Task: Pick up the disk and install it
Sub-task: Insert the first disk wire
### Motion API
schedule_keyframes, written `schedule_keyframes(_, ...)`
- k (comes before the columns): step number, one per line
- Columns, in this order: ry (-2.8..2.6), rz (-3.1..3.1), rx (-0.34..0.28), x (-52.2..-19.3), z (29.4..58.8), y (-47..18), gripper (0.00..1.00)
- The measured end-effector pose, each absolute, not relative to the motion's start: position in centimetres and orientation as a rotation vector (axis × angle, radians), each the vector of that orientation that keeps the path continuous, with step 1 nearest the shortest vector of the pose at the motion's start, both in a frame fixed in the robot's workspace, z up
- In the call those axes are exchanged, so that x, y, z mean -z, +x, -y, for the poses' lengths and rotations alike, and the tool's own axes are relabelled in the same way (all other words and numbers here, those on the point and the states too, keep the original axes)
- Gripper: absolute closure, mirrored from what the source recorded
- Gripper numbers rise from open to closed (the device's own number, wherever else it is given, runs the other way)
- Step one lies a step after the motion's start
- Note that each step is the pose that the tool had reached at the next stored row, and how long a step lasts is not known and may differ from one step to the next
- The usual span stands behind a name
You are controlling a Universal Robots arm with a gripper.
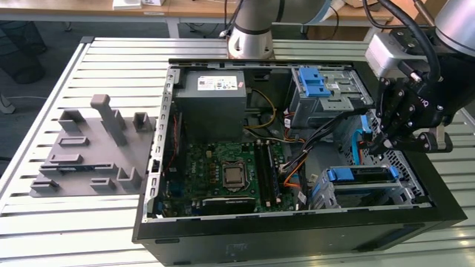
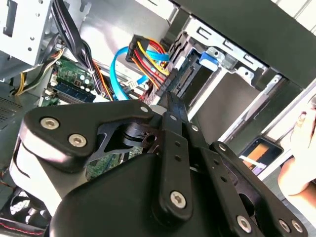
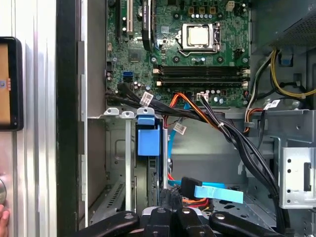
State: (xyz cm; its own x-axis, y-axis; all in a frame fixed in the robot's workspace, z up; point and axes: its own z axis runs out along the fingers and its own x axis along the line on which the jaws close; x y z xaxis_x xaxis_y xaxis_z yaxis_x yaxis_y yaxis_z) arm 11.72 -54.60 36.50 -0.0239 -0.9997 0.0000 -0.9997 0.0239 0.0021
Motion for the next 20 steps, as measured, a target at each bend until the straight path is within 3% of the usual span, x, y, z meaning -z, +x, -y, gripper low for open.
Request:
schedule_keyframes(10,2.2,2.253,-0.012,-36.26,54.41,11.77,0.89)
schedule_keyframes(11,2.2,2.254,-0.013,-36.25,54.29,11.77,0.82)
schedule_keyframes(17,2.208,2.261,-0.03,-36.09,53.89,11.76,0.81)
schedule_keyframes(18,2.211,2.264,-0.037,-36.03,53.89,11.77,0.75)
schedule_keyframes(20,2.216,2.27,-0.051,-35.88,53.89,11.75,0.75)
